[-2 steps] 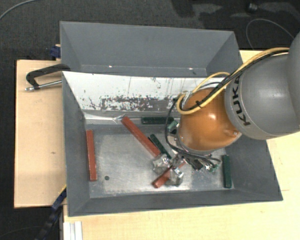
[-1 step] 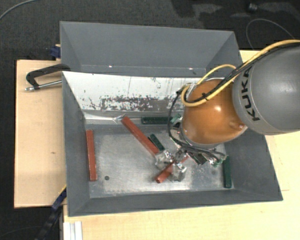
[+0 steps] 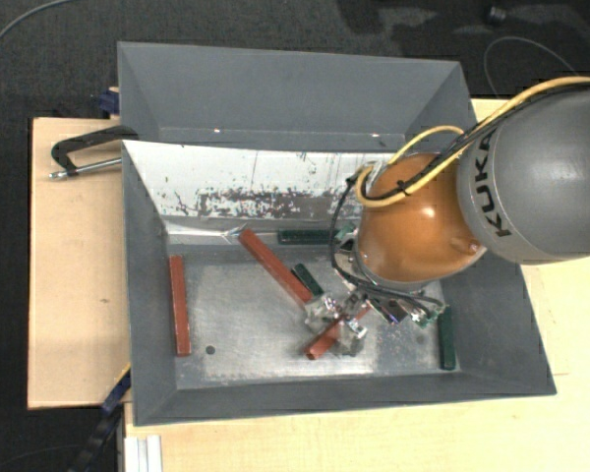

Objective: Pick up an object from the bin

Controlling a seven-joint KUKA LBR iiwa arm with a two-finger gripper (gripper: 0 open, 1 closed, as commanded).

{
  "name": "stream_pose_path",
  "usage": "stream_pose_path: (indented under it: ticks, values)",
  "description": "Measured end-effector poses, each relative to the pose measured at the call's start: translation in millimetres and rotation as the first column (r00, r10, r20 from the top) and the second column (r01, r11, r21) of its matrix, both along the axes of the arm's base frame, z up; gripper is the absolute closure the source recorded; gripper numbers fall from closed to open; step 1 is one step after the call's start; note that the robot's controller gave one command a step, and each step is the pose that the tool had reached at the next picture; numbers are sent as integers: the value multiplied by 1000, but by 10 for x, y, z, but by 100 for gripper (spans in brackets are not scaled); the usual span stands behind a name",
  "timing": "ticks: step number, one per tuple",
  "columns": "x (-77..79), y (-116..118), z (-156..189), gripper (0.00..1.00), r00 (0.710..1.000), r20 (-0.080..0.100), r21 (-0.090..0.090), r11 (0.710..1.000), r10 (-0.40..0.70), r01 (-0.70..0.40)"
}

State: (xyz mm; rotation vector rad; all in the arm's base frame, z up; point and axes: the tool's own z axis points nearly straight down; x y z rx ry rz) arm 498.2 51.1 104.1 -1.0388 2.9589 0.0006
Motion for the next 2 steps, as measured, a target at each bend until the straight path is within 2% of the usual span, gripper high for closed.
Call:
stream_pose_path:
  ticks: [2]
  values:
    - [38,24,732,100,1000,5,0,1000,-2,2]
